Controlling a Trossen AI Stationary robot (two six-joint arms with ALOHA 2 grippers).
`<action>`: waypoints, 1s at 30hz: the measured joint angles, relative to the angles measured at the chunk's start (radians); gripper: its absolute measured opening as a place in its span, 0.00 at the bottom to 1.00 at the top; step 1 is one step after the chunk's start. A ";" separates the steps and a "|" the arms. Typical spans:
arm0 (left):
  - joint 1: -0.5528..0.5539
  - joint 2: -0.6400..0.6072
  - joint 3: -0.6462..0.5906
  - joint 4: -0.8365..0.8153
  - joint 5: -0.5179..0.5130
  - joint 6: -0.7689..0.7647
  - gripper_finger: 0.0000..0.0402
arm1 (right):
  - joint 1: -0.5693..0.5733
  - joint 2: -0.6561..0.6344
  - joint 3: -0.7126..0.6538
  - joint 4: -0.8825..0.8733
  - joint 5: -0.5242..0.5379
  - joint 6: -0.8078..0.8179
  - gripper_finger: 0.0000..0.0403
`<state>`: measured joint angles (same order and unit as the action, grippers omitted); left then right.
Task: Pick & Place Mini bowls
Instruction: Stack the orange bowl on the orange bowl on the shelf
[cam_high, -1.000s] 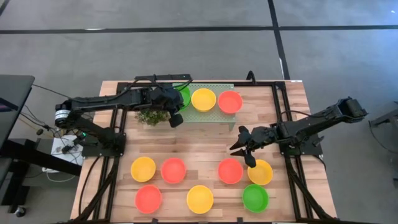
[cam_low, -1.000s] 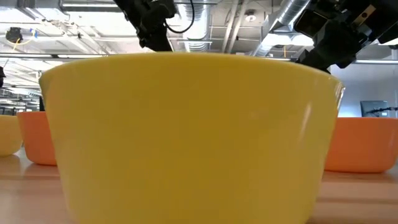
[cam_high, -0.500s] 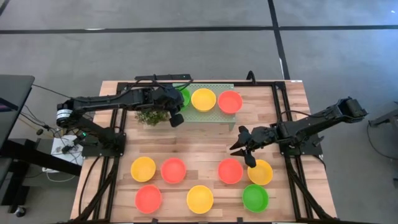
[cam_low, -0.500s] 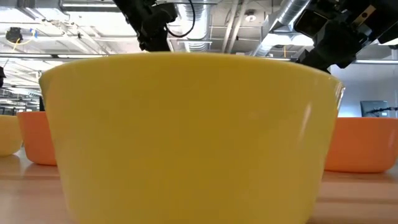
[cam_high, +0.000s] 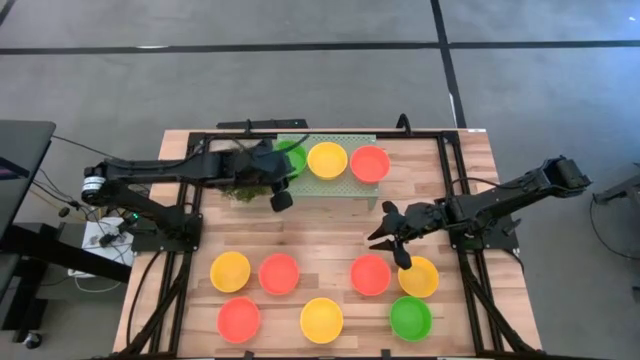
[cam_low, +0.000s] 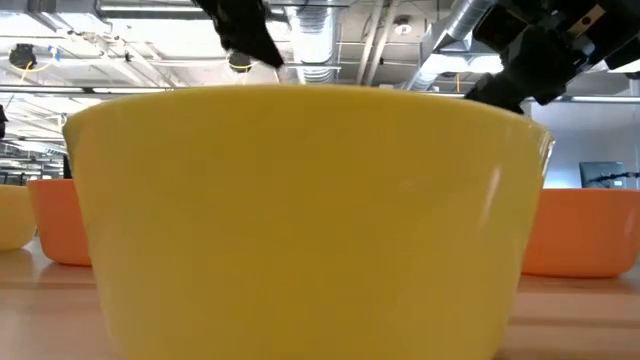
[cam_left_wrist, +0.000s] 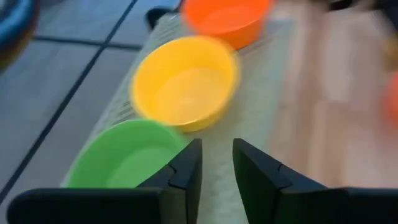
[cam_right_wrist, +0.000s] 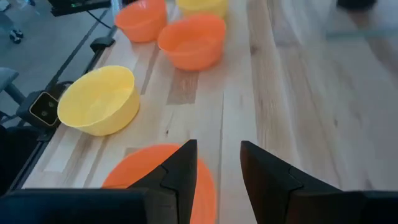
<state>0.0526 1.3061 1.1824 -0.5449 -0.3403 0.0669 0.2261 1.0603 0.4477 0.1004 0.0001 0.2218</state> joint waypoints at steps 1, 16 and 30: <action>-0.029 -0.013 0.000 0.009 0.001 -0.014 0.23 | 0.008 0.000 0.000 0.015 0.000 -0.014 0.29; -0.481 -0.027 -0.339 0.554 -0.011 -0.097 0.22 | 0.220 0.200 0.028 0.219 0.004 0.112 0.29; -0.464 -0.027 -0.447 0.660 -0.124 -0.154 0.22 | 0.330 0.500 0.381 -0.243 0.080 0.357 0.29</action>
<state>-0.4110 1.2789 0.7357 0.1146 -0.4641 -0.0875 0.5558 1.5605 0.8288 -0.1426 0.0803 0.5793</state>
